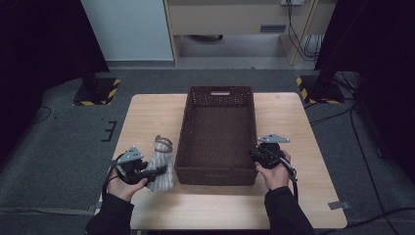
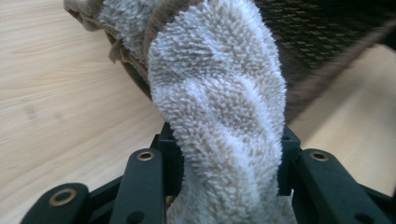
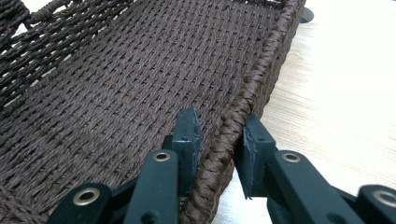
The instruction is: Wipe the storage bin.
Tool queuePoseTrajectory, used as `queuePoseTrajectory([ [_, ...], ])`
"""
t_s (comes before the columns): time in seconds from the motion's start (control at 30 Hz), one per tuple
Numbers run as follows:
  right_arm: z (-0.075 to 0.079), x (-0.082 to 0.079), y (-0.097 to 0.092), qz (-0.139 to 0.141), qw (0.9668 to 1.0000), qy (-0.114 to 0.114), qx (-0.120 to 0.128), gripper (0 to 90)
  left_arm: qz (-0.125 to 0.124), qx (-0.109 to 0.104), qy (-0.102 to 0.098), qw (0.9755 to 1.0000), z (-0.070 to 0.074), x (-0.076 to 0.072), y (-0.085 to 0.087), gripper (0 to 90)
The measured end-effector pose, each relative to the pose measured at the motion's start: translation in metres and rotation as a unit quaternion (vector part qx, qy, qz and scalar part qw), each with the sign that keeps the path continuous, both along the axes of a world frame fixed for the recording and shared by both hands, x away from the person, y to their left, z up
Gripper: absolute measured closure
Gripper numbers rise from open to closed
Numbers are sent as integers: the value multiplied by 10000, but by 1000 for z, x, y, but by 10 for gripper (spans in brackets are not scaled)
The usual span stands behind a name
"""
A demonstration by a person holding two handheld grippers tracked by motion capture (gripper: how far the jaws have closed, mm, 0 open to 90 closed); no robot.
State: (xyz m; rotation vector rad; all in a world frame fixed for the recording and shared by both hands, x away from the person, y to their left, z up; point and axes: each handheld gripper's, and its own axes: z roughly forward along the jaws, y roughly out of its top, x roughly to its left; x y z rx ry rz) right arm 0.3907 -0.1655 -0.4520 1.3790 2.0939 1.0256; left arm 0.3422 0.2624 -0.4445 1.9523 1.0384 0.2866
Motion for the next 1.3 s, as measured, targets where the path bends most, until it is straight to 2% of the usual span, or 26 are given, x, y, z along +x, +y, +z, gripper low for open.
queuePoseTrajectory([
  [0.17,1,-2,-5,84,10000,42,3,723,342,134,146,9992,-8,14,4,576],
  [0.3,1,-5,-14,188,9998,21,14,723,544,210,114,9982,-9,24,6,572],
  [0.5,2,-11,-24,340,9994,60,26,716,932,309,71,9951,-10,33,12,570],
  [0.63,2,-16,-29,418,9991,54,21,711,1115,345,111,9931,-15,35,18,568],
  [0.77,0,-19,-32,443,9989,42,148,703,1219,673,140,9902,-23,37,26,566],
  [0.97,-2,-19,-33,456,9986,-22,251,688,1321,929,303,9864,-33,39,34,562],
  [1.2,-3,-19,-34,488,9985,-68,242,673,1429,1057,376,9834,-39,39,39,548],
  [1.3,-3,-19,-34,497,9984,-83,245,665,1502,1203,460,9802,-41,39,41,538],
])
